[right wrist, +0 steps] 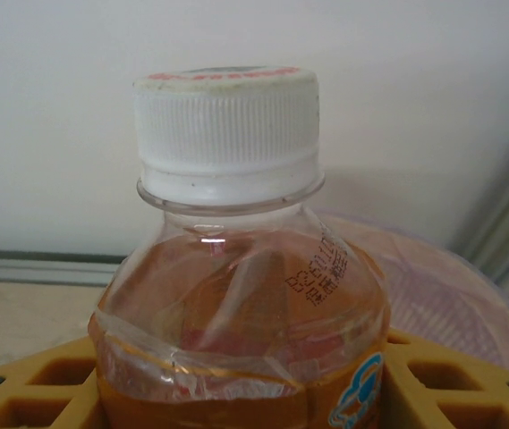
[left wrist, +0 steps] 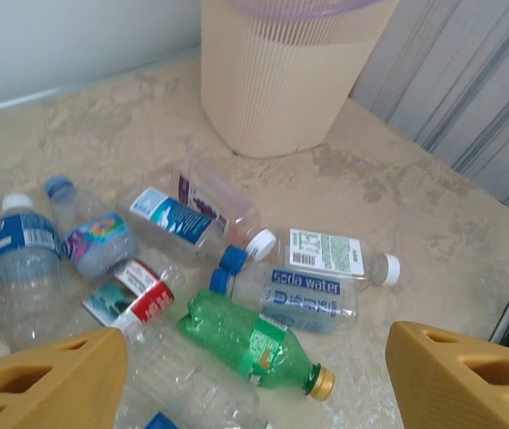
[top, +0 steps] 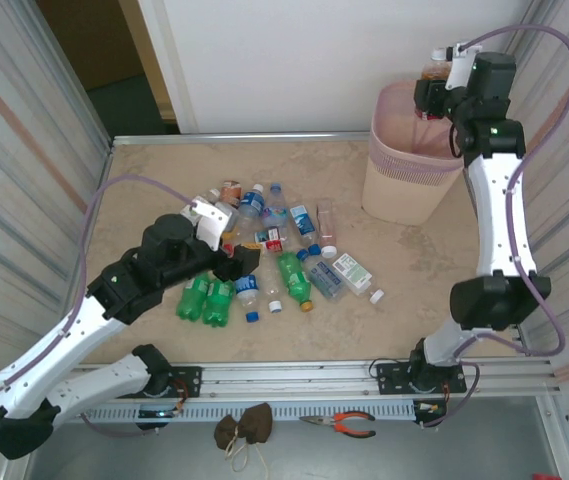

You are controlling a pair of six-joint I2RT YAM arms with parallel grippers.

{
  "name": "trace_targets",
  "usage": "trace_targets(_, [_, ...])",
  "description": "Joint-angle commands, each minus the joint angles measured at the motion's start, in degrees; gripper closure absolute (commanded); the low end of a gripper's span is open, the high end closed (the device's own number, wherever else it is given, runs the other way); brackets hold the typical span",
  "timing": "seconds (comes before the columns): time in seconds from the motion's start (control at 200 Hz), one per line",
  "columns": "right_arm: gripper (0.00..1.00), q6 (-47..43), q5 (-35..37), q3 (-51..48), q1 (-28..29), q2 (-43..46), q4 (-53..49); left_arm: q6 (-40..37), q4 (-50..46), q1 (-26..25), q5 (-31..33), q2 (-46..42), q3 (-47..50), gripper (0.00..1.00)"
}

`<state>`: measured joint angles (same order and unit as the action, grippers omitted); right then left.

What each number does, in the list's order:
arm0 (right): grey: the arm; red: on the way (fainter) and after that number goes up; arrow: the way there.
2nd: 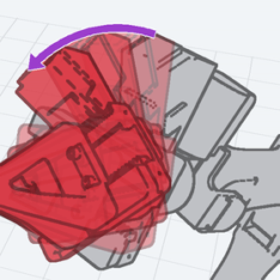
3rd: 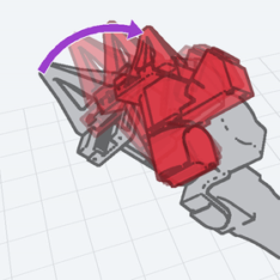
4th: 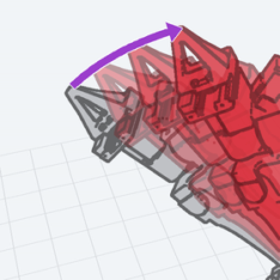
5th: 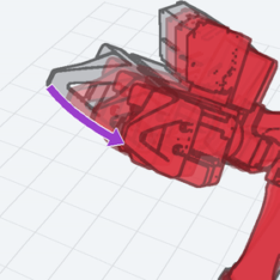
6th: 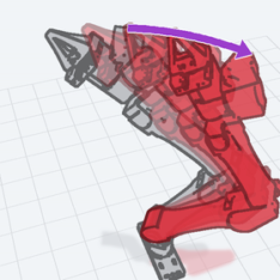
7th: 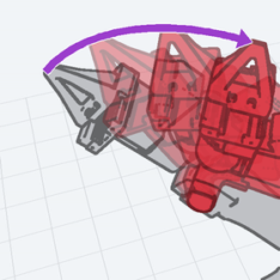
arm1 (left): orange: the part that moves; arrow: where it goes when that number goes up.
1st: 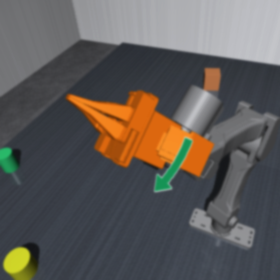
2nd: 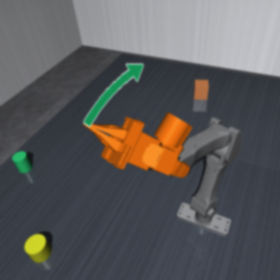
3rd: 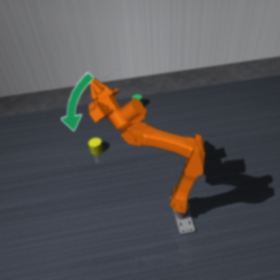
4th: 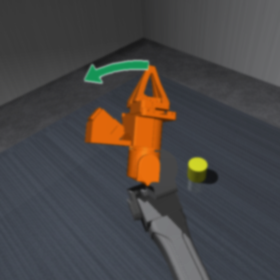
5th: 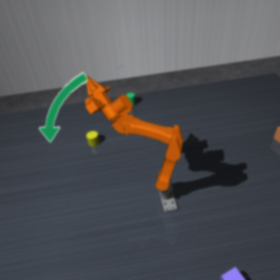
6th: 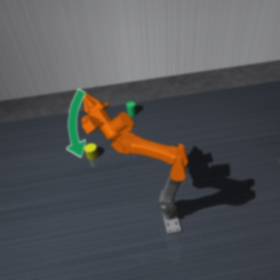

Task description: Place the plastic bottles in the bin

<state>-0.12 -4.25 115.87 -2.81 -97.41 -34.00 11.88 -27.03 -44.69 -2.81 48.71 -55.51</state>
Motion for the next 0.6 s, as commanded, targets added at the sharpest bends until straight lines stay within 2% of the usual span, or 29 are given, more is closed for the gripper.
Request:
trace_targets(0.0, [0.59, 3.07, 5.25, 5.74, -1.18, -5.49, -7.97, 4.65, -0.33, 0.29, 2.18, -2.18, 1.57, 0.23])
trace_targets(0.296, [0.6, 5.12, 11.33, 19.52, -1.85, -20.67, -23.2, 6.93, -0.27, 0.39, 1.93, -2.8, 4.51, 0.24])
trace_targets(0.591, [0.57, 6.09, 12.13, 16.85, -1.85, -26.84, -27.5, 6.93, -2.33, 1.31, 2.04, -0.76, 4.55, 0.24])
